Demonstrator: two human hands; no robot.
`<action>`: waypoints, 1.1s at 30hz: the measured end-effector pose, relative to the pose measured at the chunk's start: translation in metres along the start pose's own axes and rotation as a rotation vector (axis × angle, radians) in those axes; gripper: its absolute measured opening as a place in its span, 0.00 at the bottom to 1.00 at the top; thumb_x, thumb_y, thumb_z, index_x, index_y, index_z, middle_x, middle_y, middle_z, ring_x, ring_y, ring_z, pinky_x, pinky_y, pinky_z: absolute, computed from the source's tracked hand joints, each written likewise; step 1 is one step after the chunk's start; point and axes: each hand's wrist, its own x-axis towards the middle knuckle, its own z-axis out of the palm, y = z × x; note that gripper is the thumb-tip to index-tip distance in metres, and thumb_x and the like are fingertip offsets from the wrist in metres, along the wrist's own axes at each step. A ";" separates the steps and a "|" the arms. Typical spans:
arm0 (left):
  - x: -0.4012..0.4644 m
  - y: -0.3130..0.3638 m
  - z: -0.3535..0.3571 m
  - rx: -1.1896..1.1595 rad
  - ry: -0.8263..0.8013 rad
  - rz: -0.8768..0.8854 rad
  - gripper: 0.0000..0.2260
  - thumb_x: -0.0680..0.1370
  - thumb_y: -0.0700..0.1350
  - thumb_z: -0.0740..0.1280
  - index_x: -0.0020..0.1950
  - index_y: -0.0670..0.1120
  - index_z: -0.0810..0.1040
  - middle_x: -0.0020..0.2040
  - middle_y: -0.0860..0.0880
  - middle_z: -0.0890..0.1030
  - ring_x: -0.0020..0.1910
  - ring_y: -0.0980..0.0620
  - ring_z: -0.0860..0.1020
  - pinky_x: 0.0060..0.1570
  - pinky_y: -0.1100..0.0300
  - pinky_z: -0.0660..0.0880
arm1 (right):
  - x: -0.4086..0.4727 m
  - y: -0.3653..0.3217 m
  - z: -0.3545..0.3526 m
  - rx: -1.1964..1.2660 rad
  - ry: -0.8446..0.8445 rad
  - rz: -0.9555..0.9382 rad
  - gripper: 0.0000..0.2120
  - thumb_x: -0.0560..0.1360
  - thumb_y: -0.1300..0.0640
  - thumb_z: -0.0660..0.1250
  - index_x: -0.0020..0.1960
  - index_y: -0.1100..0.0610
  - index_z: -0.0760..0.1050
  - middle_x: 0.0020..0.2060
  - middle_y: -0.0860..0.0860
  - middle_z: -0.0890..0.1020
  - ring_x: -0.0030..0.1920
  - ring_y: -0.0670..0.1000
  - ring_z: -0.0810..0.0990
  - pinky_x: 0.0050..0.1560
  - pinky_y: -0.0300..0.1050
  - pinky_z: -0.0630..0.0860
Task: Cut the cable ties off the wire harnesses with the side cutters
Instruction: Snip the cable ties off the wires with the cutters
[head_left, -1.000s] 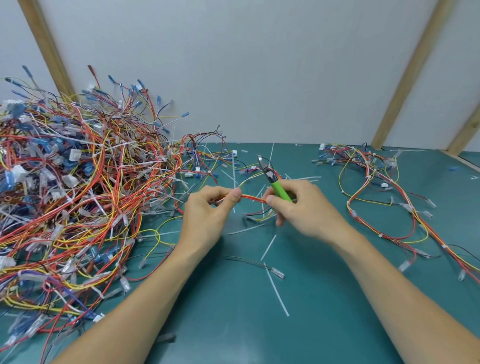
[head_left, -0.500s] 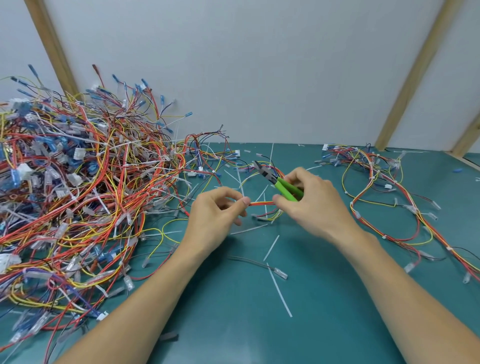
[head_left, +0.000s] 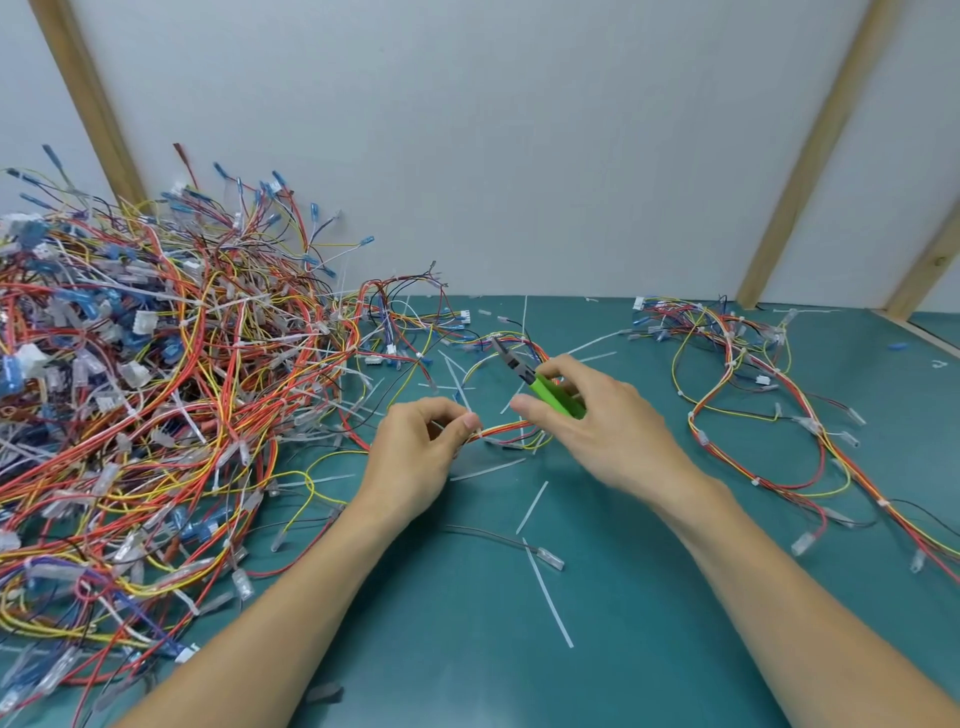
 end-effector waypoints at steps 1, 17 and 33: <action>0.000 0.000 0.000 0.022 0.004 0.013 0.09 0.80 0.49 0.69 0.41 0.49 0.82 0.32 0.50 0.79 0.32 0.53 0.72 0.36 0.58 0.70 | 0.000 0.000 -0.001 0.016 -0.022 -0.012 0.18 0.73 0.27 0.65 0.53 0.38 0.74 0.45 0.37 0.81 0.46 0.38 0.77 0.46 0.48 0.74; 0.001 0.001 -0.003 -0.143 0.033 0.072 0.06 0.80 0.45 0.70 0.44 0.47 0.82 0.37 0.49 0.84 0.29 0.50 0.80 0.36 0.61 0.76 | 0.005 0.009 -0.032 -0.147 -0.005 -0.054 0.22 0.63 0.25 0.72 0.43 0.42 0.83 0.37 0.38 0.85 0.44 0.43 0.82 0.47 0.47 0.79; 0.000 0.007 -0.007 -0.078 0.127 0.154 0.04 0.76 0.47 0.75 0.41 0.54 0.84 0.41 0.41 0.79 0.34 0.55 0.70 0.38 0.60 0.71 | 0.001 0.001 -0.034 -0.226 -0.047 -0.172 0.26 0.60 0.23 0.69 0.47 0.40 0.83 0.45 0.41 0.81 0.51 0.47 0.79 0.53 0.52 0.78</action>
